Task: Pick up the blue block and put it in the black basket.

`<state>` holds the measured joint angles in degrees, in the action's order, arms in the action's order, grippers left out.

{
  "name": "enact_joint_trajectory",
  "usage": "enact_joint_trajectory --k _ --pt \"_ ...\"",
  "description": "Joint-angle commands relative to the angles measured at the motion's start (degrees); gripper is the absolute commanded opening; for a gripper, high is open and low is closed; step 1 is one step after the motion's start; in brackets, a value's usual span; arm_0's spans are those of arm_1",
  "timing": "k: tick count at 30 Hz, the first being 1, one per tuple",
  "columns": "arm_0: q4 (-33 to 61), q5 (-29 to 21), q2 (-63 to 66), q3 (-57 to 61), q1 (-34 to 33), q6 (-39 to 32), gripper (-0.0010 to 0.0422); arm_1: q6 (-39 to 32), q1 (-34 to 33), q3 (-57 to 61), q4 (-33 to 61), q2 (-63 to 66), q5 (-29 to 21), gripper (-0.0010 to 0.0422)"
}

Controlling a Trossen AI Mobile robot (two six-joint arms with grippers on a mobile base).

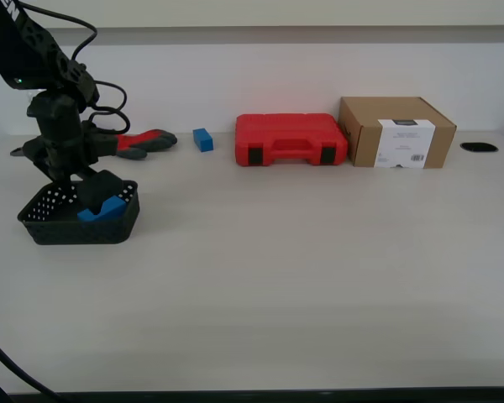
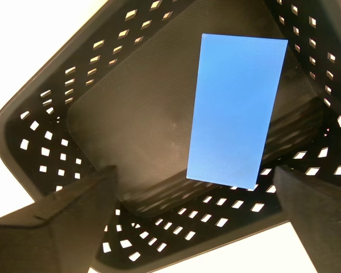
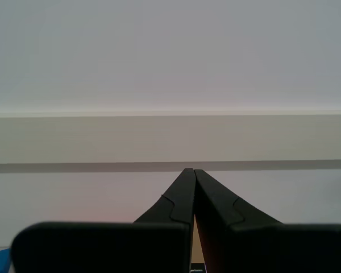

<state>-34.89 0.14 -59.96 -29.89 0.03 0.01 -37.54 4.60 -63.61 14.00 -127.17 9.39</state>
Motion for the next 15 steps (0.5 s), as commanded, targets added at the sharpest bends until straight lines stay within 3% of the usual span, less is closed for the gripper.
enact_joint_trajectory --k 1,4,6,8,15 --pt "-0.2 -0.02 -0.02 -0.07 0.02 0.0 0.0 0.7 0.0 -0.02 0.26 0.02 0.2 0.0261" --pt "-0.2 -0.02 -0.02 -0.07 0.02 0.0 0.0 0.72 -0.02 -0.02 0.63 0.02 0.2 0.0137" --pt "-0.2 -0.02 -0.02 -0.07 0.02 0.0 0.0 0.96 0.0 -0.02 0.81 0.02 -0.46 -0.0008" --pt "-0.2 -0.02 -0.02 -0.07 0.02 0.0 0.0 1.11 0.0 -0.02 0.85 0.02 -3.06 -0.0001" --pt "-0.2 -0.02 -0.02 -0.07 0.02 0.0 0.0 0.96 -0.04 -0.02 0.74 0.02 -2.99 -0.0001"
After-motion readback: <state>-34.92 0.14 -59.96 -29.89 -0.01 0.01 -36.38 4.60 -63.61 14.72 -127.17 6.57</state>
